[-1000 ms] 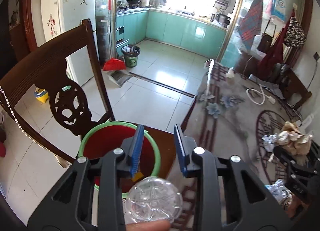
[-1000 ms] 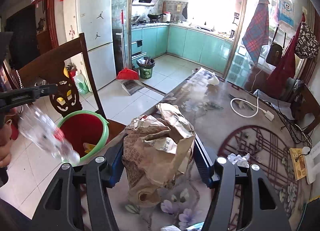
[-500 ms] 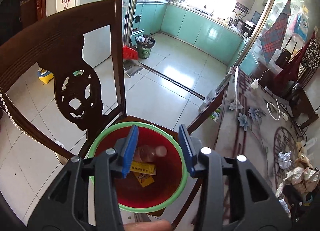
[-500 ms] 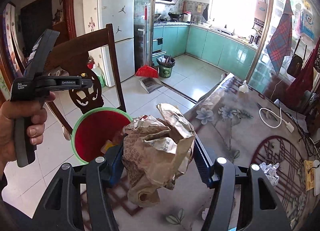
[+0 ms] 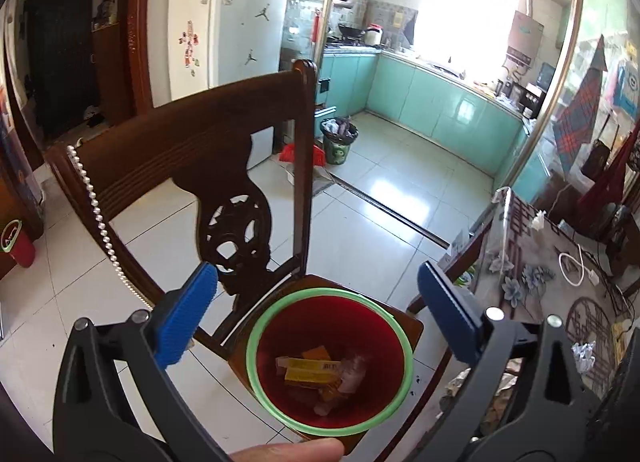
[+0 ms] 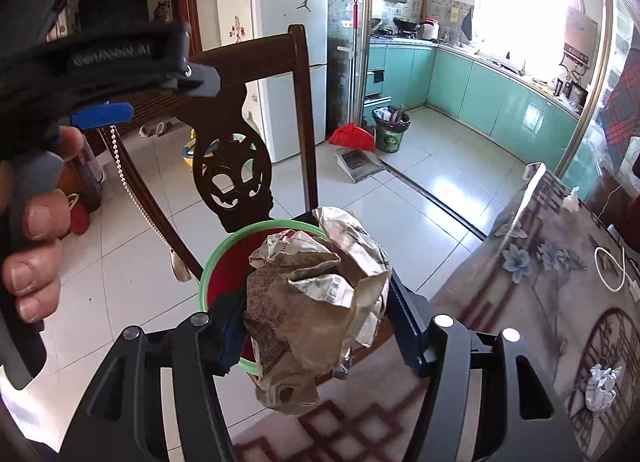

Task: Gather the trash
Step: 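Open the left tool over the bucket while the right tool releases the crumpled paper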

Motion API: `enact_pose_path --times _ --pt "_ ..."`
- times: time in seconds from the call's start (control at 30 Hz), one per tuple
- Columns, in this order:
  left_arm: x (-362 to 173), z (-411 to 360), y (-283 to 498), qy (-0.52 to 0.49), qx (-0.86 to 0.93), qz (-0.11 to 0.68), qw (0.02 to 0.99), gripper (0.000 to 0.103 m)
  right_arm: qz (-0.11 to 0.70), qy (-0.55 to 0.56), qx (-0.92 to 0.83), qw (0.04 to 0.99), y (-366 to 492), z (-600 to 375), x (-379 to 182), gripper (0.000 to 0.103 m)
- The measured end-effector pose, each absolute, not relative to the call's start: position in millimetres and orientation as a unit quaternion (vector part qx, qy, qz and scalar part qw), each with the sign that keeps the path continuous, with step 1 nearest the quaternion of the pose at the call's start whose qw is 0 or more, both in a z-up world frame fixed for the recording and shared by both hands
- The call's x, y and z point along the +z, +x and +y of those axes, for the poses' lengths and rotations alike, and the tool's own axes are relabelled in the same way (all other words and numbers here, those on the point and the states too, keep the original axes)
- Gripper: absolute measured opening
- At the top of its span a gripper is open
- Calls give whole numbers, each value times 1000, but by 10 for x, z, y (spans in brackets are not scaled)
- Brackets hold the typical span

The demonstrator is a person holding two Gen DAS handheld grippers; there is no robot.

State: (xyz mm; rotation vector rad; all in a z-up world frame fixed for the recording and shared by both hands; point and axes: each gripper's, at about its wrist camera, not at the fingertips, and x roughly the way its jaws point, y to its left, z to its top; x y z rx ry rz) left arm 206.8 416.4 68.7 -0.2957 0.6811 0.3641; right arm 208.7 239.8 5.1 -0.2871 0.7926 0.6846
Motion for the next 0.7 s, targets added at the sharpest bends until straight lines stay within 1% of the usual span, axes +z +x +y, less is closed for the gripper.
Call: enact_pose_path --times 0.27,0.47,0.57,0.63,0.7 --pt "815 4660 1779 -184 239 302 904 98 389 -154 341 842 2221 2948 -200 60" --pt "852 4767 1695 -182 261 291 902 98 401 -160 339 836 2320 3134 -359 61" --pt "860 4797 1681 -181 267 288 901 98 408 -157 336 834 2368 3180 -413 67" --pt "868 4798 1686 -180 268 287 902 98 408 -151 334 836 2379 3171 -406 82" --pt "863 4792 1688 -177 269 288 902 98 404 -148 331 840 2376 3167 -380 87"
